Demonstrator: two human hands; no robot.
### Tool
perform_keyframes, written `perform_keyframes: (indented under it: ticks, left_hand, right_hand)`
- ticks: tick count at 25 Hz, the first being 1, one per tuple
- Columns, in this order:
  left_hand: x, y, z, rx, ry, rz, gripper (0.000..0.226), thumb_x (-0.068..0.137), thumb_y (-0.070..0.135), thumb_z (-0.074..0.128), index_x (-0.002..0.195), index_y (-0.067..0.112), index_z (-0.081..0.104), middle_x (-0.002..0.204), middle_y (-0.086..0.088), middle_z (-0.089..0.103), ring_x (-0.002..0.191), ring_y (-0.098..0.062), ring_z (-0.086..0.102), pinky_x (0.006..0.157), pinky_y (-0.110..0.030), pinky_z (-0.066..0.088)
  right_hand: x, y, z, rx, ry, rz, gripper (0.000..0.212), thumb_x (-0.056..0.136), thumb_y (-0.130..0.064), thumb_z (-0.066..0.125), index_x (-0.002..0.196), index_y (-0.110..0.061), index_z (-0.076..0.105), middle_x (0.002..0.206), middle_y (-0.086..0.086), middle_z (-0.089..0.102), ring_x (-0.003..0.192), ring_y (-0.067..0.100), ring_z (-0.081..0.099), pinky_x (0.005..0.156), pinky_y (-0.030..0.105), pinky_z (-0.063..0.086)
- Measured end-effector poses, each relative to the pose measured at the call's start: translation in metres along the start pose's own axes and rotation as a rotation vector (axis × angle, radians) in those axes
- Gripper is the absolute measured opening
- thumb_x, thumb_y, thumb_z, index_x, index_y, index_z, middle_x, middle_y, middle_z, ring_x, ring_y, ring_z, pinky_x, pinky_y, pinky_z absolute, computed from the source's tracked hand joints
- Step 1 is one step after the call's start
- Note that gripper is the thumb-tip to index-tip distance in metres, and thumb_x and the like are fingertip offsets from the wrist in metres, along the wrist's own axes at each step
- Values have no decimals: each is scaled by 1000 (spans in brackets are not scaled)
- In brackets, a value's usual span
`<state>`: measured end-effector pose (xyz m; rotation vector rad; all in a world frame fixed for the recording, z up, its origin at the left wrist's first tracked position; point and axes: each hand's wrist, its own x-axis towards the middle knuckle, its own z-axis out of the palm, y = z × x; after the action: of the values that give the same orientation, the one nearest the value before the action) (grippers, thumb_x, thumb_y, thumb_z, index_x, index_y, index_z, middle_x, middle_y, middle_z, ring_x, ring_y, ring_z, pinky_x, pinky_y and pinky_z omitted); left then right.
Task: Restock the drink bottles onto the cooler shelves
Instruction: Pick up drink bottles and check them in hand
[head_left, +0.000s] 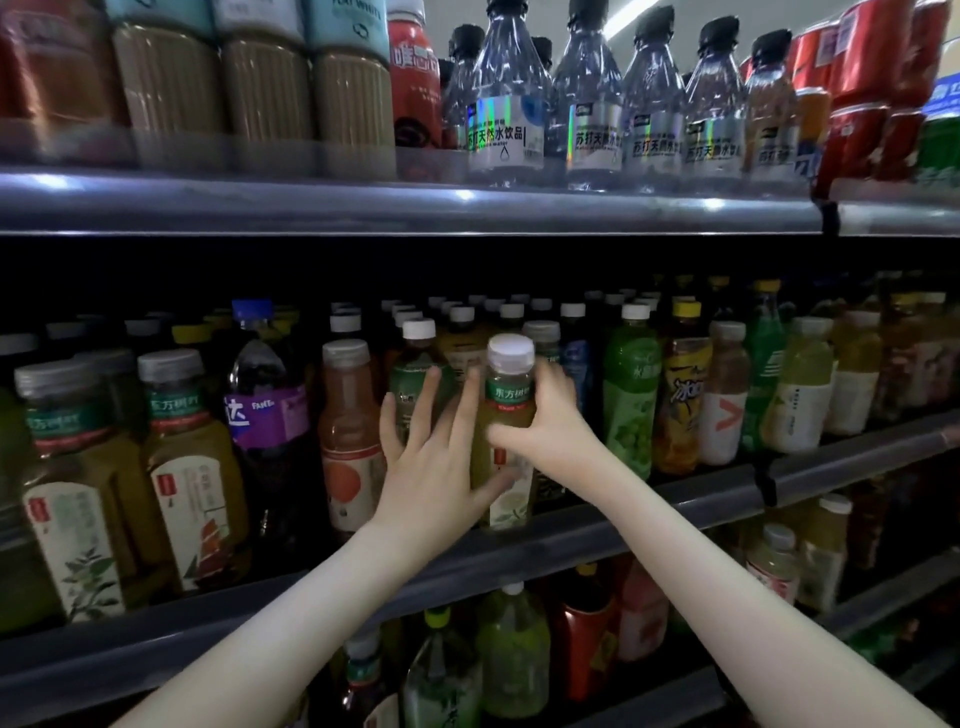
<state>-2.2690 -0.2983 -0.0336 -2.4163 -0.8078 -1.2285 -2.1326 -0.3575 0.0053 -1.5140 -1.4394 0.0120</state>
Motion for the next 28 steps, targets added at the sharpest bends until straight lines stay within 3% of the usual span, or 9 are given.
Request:
perform_keyframes:
  ticks: [2, 5, 9, 12, 14, 16, 18, 20, 28]
  left_hand:
    - [0, 11, 3, -117, -67, -53, 100, 75, 72, 41, 152, 15, 9, 151, 3, 33, 144, -16, -1, 110, -40, -23]
    - [7, 26, 8, -275, -39, -143, 83, 68, 59, 67, 134, 18, 41, 126, 4, 54, 125, -19, 41, 110, -39, 8]
    - [2, 43, 2, -542, -25, -262, 73, 70, 39, 81, 130, 23, 42, 120, 5, 47, 106, -14, 53, 87, -26, 41]
    - [0, 50, -9, -567, 102, -206, 72, 69, 27, 83, 129, 18, 45, 118, 1, 46, 104, -4, 47, 88, -15, 42]
    - [4, 52, -20, -627, 215, -168, 70, 68, 24, 85, 125, 19, 45, 116, -6, 48, 105, -5, 48, 91, -15, 44]
    - [5, 52, -34, -702, 286, -185, 67, 66, 34, 83, 120, 34, 42, 115, -8, 49, 108, -12, 52, 89, -26, 48]
    - [0, 53, -52, -717, 315, -218, 63, 66, 43, 77, 117, 39, 41, 115, -7, 51, 110, -14, 53, 88, -26, 49]
    - [-12, 53, -69, -733, 283, -262, 63, 65, 44, 77, 118, 36, 44, 116, -4, 54, 110, -13, 55, 88, -22, 49]
    - [-85, 38, -127, -868, 171, -709, 61, 60, 28, 87, 109, 34, 50, 100, 6, 67, 94, -9, 67, 79, -28, 54]
  right_hand:
    - [-11, 3, -7, 2, -62, -109, 57, 80, -31, 72, 129, -21, 43, 120, -2, 42, 121, 16, 34, 105, 31, 30]
    - [-17, 7, -25, 18, -145, -190, 42, 86, -37, 67, 121, -20, 51, 110, -6, 45, 113, 11, 36, 95, 17, 30]
    - [-6, 37, -52, 88, -63, -133, 53, 89, -50, 51, 134, -24, 43, 118, -9, 47, 119, 14, 43, 101, 29, 38]
    - [3, 52, -58, 144, 43, -7, 55, 95, -35, 54, 142, -13, 35, 129, -3, 48, 128, 15, 42, 99, 22, 36]
    - [12, 46, -57, 183, -51, 52, 60, 97, -24, 54, 149, -13, 25, 132, -9, 43, 127, 8, 37, 92, 11, 31]
    - [26, 47, -51, 237, -120, 103, 67, 97, -28, 55, 152, -18, 18, 143, -4, 40, 132, 12, 37, 102, 20, 33]
    - [39, 52, -43, 170, -106, 94, 61, 94, -35, 57, 147, -21, 32, 145, 5, 40, 134, 22, 39, 108, 37, 36]
    - [42, 54, -37, 148, -90, 103, 55, 91, -37, 61, 140, -20, 42, 140, 7, 39, 130, 22, 40, 106, 36, 37]
    - [-11, 25, -31, 363, 135, -238, 43, 91, -27, 63, 124, -7, 42, 106, -3, 56, 96, 12, 59, 81, 26, 50]
